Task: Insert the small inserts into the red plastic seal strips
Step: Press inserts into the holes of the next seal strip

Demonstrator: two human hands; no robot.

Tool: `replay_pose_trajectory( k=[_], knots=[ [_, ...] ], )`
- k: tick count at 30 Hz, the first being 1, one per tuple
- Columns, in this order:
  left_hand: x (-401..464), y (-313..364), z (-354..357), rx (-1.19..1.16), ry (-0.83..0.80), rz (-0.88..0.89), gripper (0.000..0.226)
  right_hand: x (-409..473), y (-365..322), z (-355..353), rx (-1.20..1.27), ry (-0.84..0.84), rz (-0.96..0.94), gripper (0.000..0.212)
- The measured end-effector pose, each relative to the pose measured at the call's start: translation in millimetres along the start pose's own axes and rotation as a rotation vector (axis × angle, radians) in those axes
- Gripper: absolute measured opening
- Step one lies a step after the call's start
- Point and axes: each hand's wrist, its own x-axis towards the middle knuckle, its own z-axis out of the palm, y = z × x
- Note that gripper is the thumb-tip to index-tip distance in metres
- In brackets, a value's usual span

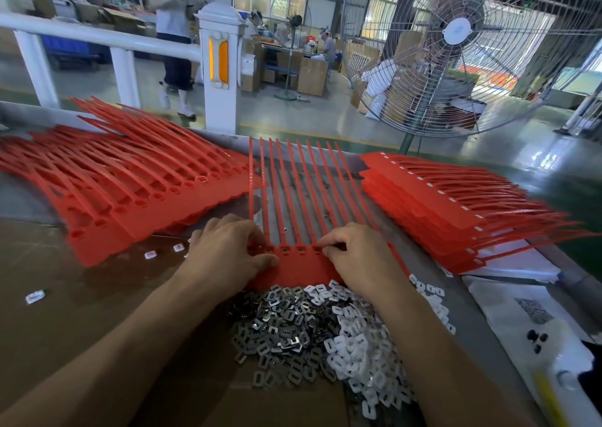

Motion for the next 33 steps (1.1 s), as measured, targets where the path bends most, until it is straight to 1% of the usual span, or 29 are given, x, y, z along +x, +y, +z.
replay_pose_trajectory(
  k=[6, 8, 11, 14, 17, 20, 23, 26, 33],
  knots=[
    [1, -1, 0, 0.005, -0.001, -0.003, 0.035, -7, -7, -5, 0.02, 0.017, -0.031, 0.017],
    [1, -1, 1, 0.008, 0.002, -0.003, 0.035, -12, -13, -7, 0.055, -0.057, -0.088, 0.013],
    [1, -1, 0, 0.019, 0.011, 0.007, 0.031, -21, -27, -9, 0.147, -0.251, -0.164, 0.008],
    [1, -2, 1, 0.032, 0.017, 0.01, 0.031, -27, -38, -7, 0.115, -0.371, -0.248, 0.014],
    [2, -3, 2, 0.039, 0.02, 0.01, 0.031, -29, -45, -4, 0.059, -0.428, -0.307, 0.02],
    [2, -2, 3, 0.039, 0.018, 0.007, 0.033, -30, -48, -2, 0.005, -0.437, -0.349, 0.018],
    [2, -1, 3, 0.043, 0.018, 0.008, 0.032, -30, -49, -1, 0.014, -0.437, -0.356, 0.009],
    [2, -1, 2, 0.041, 0.017, 0.006, 0.033, -30, -47, 0, 0.024, -0.428, -0.351, 0.007],
    [0, 1, -1, 0.04, 0.015, 0.005, 0.03, -31, -45, 0, 0.091, -0.326, -0.311, 0.004]
  ],
)
